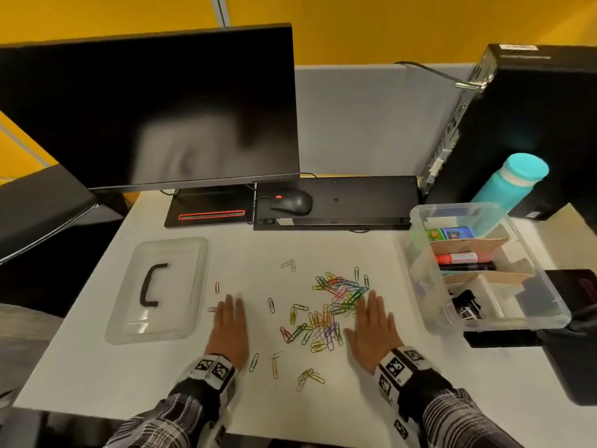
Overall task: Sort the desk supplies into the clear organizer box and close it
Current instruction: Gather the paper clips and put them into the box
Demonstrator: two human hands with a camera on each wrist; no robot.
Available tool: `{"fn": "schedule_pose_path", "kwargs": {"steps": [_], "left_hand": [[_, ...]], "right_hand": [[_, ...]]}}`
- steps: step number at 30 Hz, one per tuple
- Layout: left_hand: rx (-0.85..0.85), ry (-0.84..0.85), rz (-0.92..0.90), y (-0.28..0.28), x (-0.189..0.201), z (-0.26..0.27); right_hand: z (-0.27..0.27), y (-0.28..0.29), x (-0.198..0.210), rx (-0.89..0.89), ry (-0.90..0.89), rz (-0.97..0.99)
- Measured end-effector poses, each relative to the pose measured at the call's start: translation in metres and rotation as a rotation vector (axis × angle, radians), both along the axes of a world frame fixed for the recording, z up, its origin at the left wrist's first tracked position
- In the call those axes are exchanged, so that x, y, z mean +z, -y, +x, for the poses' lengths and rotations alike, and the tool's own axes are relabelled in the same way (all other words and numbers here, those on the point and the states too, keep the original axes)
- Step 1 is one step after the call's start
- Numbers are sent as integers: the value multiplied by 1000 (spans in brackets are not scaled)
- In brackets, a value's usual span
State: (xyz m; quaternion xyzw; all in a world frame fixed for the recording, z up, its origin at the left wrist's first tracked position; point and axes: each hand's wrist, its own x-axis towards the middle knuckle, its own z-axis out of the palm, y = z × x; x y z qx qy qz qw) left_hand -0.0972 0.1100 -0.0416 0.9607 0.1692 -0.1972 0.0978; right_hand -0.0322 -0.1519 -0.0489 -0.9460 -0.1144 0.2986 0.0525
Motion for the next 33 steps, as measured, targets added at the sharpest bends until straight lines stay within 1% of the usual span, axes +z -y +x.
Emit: {"fn": "schedule_pose_path", "kwargs": {"steps": [2, 4, 5, 7, 9, 10, 11, 13, 14, 16, 18, 21, 23, 24, 26, 28, 31, 33], "left_hand": [[-86, -25, -69, 23, -5, 0], [-209, -25, -112, 45, -4, 3], [-280, -26, -117, 52, -3, 5], [-327, -23, -131, 54, 0, 13], [-279, 25, -108, 41, 5, 23], [-223, 51, -94, 29, 8, 27], [-156, 62, -82, 16, 10, 31], [-20, 43, -62, -14, 13, 40], [36, 16, -52, -27, 13, 43], [112, -59, -53, -45, 13, 47], [116, -108, -80, -44, 13, 48], [41, -106, -139, -21, 10, 49], [-47, -87, -181, 0, 7, 47], [-107, -80, -201, 11, 4, 44], [-229, -76, -217, 29, 2, 41], [-310, -49, -175, 38, 3, 52], [-351, 18, -80, 39, 8, 93], [-390, 13, -47, 36, 9, 122]], "right_hand": [[-11, -11, 7, 93, -54, 59], [-16, -18, 14, 134, -81, 132], [-14, -19, 16, 110, -67, 183], [-3, -17, 23, 22, 40, 304], [17, -14, 28, -68, 170, 346], [29, -11, 29, -118, 193, 329], [41, -9, 29, -168, 182, 298], [62, -8, 26, -218, 89, 228], [68, -10, 25, -208, 33, 205], [71, -20, 21, -129, -39, 168], [63, -32, 20, -42, -53, 170], [39, -42, 22, 94, -87, 190], [22, -39, 21, 203, -113, 204], [15, -36, 21, 227, -123, 235], [9, -26, 16, 198, -124, 329], [13, -16, 14, 129, -71, 397], [32, -17, 15, 60, 16, 366], [45, -27, 17, 53, 8, 315]]}}
